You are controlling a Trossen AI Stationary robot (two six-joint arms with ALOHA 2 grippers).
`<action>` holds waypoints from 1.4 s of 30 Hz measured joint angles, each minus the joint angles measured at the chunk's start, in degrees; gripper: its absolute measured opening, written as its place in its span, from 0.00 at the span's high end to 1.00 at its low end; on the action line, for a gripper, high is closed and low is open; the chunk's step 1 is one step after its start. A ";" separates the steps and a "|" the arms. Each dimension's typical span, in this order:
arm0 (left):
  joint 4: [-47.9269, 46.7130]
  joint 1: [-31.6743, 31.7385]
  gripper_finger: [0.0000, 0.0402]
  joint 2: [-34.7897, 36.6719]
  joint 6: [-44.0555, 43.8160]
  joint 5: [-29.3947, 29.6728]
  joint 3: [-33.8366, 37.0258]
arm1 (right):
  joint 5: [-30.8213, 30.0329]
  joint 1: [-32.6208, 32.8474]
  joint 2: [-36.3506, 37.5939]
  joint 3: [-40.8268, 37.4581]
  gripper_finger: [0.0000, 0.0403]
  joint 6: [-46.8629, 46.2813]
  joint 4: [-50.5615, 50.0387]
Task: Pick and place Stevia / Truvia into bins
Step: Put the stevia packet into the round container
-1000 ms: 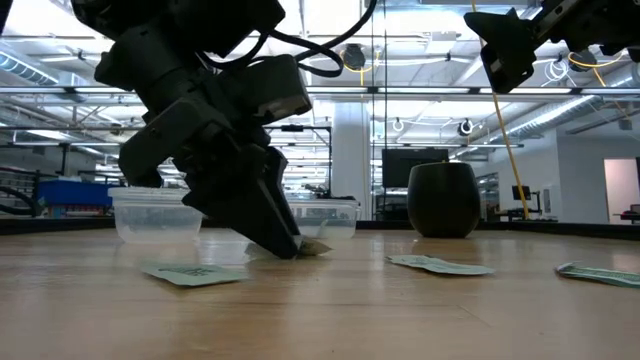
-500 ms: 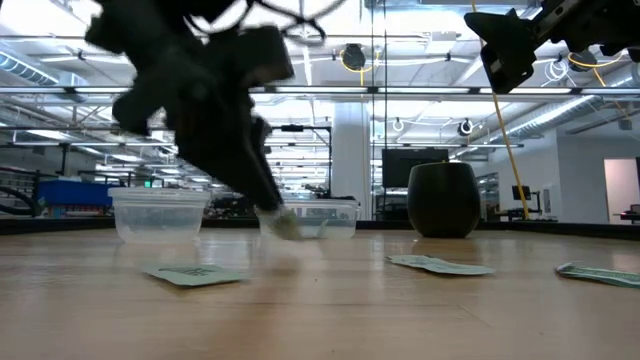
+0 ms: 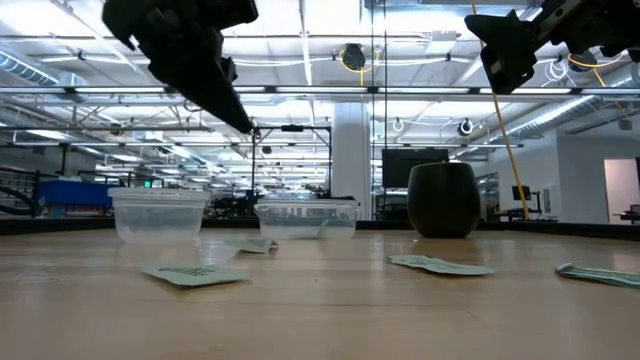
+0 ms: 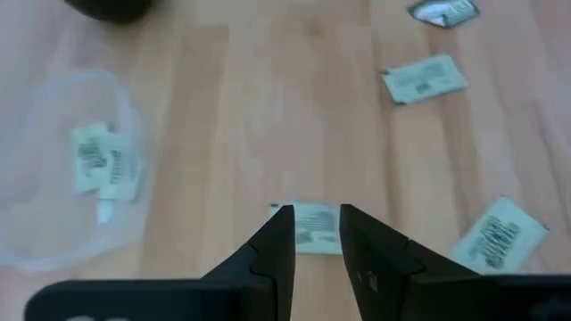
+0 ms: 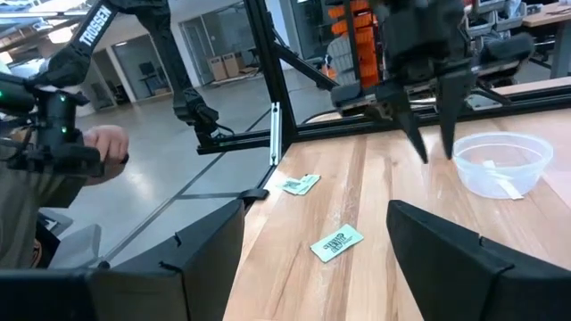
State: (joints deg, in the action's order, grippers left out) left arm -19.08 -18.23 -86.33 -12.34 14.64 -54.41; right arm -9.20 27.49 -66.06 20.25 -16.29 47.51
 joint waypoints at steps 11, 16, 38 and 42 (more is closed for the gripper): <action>5.94 0.15 0.49 -11.92 -2.82 -4.55 0.10 | -0.02 0.00 -0.23 0.02 0.34 -0.17 -0.46; 6.74 0.65 0.31 -14.25 -3.26 -4.11 0.04 | -0.02 0.00 -0.24 0.02 0.34 -0.17 -0.14; 10.29 4.34 0.54 -19.69 -2.84 -6.91 -0.12 | -0.22 0.00 -0.24 -0.02 0.34 -0.15 -0.59; 10.21 4.34 0.67 -19.69 -2.89 -6.32 -0.11 | -0.24 0.00 -0.24 -0.02 0.34 -0.15 -0.62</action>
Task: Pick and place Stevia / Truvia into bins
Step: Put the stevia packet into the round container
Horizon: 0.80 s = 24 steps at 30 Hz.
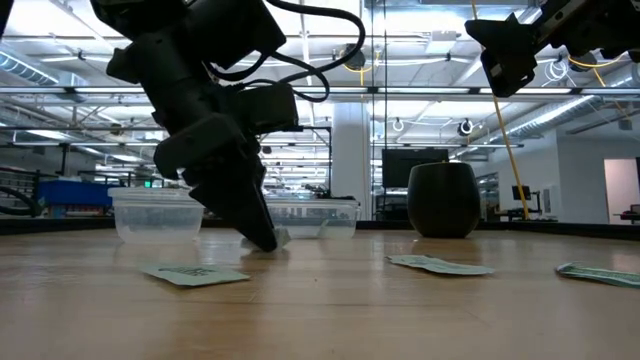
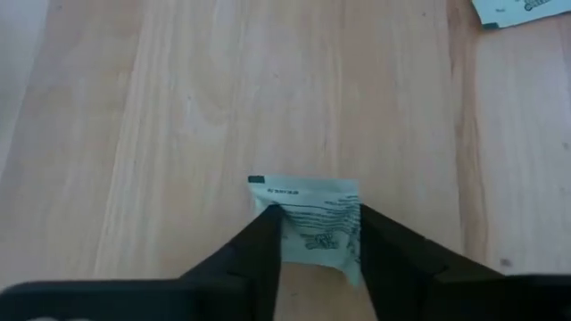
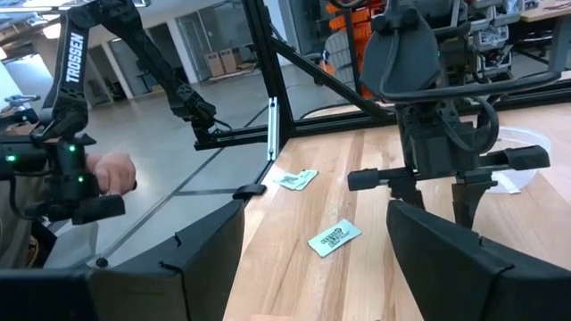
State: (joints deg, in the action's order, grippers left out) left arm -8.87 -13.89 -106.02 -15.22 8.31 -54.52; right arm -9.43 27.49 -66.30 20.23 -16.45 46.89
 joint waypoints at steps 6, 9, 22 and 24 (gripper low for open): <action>-0.53 0.00 0.80 -0.10 0.69 0.55 -0.70 | 0.00 0.00 0.00 0.01 0.34 0.00 0.00; -2.04 0.00 0.85 -0.18 1.76 0.33 -2.02 | 0.00 0.00 0.00 0.02 0.34 0.00 0.00; -23.57 -0.21 0.97 -0.22 3.86 4.29 -13.58 | 0.00 0.00 0.00 0.00 0.34 0.17 -0.02; -27.65 -0.49 0.98 -0.20 3.08 6.06 -15.27 | 0.00 0.00 0.00 0.00 0.34 0.17 -0.02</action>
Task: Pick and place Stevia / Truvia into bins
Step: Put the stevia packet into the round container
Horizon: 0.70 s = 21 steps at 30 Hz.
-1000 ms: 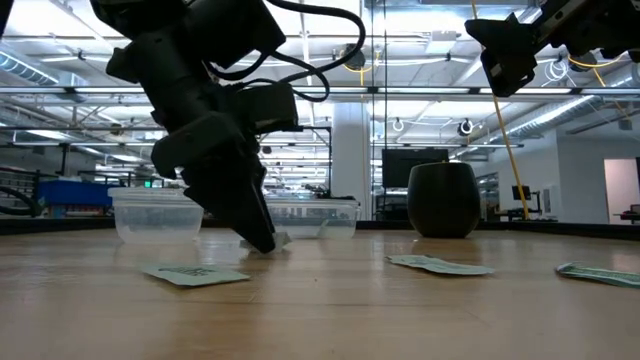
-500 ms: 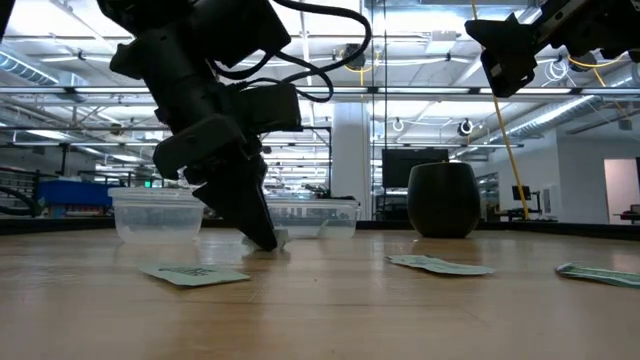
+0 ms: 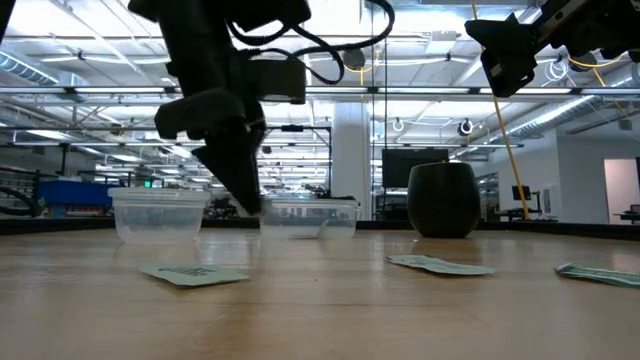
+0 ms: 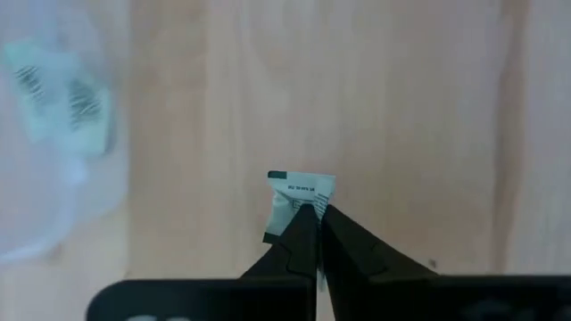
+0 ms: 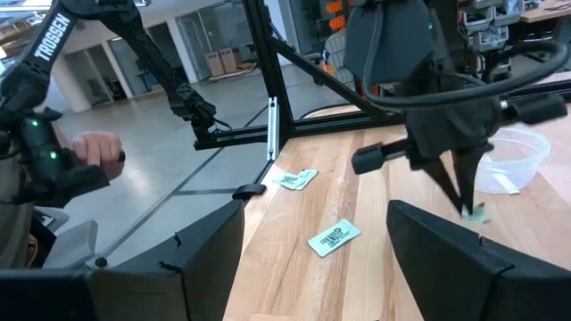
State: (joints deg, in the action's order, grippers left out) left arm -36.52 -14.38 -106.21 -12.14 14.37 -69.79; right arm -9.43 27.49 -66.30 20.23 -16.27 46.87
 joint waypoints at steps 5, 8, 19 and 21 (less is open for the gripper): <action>-8.07 -1.12 0.94 1.47 -3.84 5.17 -1.56 | 0.09 0.00 0.00 0.00 0.34 0.00 -0.02; -11.17 -2.06 0.93 4.43 -7.34 8.06 -1.08 | 0.24 0.00 0.02 0.00 0.34 0.00 -0.05; -11.57 -5.41 0.92 24.56 -22.22 17.39 11.70 | 0.44 0.00 0.02 0.02 0.34 -0.13 -0.44; -9.42 -5.10 0.92 26.92 -25.20 17.32 16.18 | 0.46 0.00 0.02 0.02 0.34 -0.13 -0.46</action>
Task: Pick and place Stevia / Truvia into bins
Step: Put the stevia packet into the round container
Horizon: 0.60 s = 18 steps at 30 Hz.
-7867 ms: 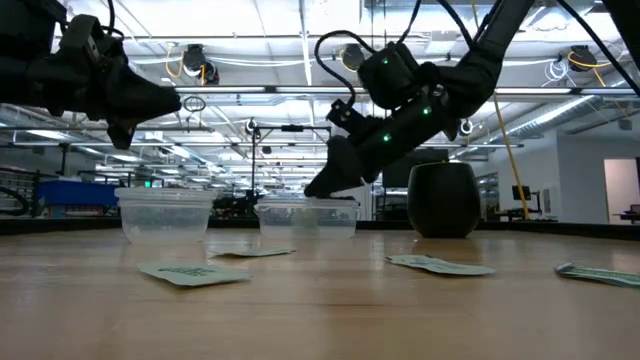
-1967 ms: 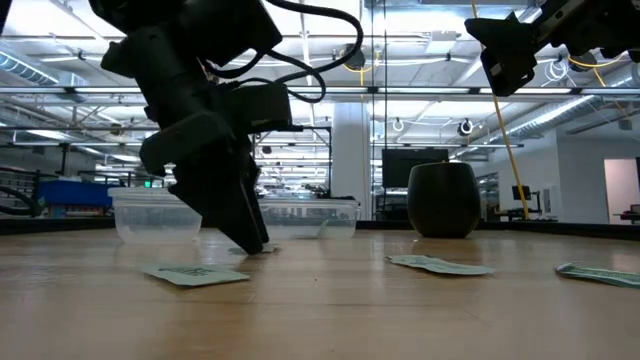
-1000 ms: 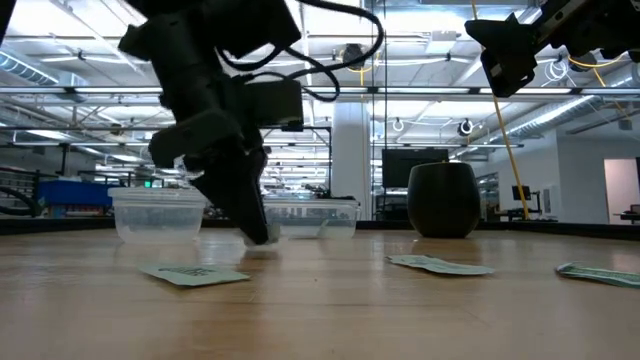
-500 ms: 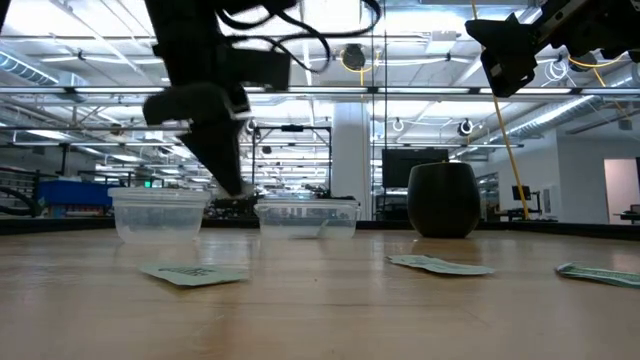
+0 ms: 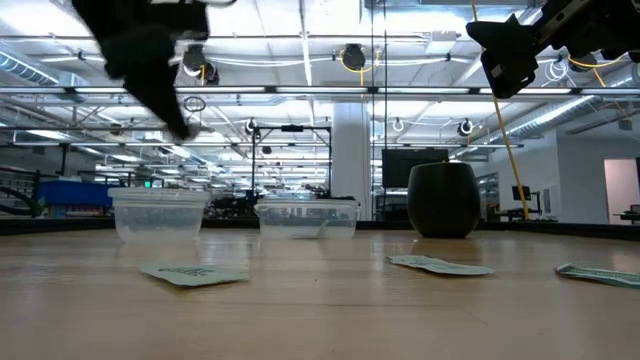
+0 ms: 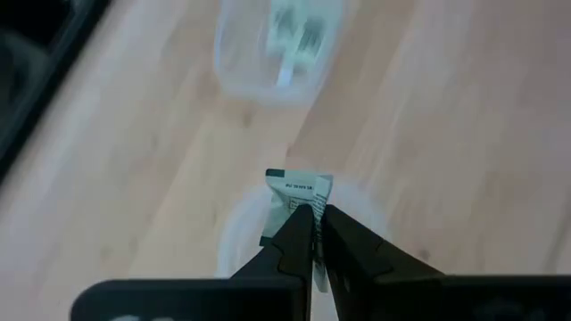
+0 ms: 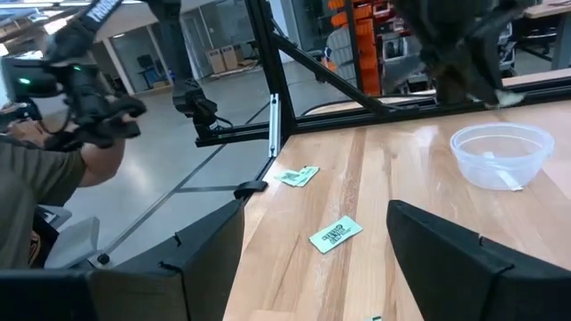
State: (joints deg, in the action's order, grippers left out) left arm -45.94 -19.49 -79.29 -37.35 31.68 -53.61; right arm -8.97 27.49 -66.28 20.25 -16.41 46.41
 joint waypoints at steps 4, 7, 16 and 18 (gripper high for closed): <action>5.44 0.67 0.92 2.24 -3.19 -0.57 6.90 | -0.02 0.00 -0.02 0.00 0.34 0.12 0.04; 8.77 0.89 0.92 2.13 -4.20 -0.64 9.20 | -0.07 0.00 -0.02 0.00 0.34 0.13 0.04; 9.82 2.94 0.78 1.98 -4.30 -2.05 9.73 | -0.20 0.00 -0.02 0.00 0.34 0.61 0.44; 9.72 3.36 0.70 1.98 -5.34 -1.33 9.73 | -0.20 0.00 -0.02 0.00 0.34 0.61 0.48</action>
State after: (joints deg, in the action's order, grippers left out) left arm -36.22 -16.13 -77.32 -42.69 30.36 -43.88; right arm -9.17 27.49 -66.30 20.25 -15.79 46.90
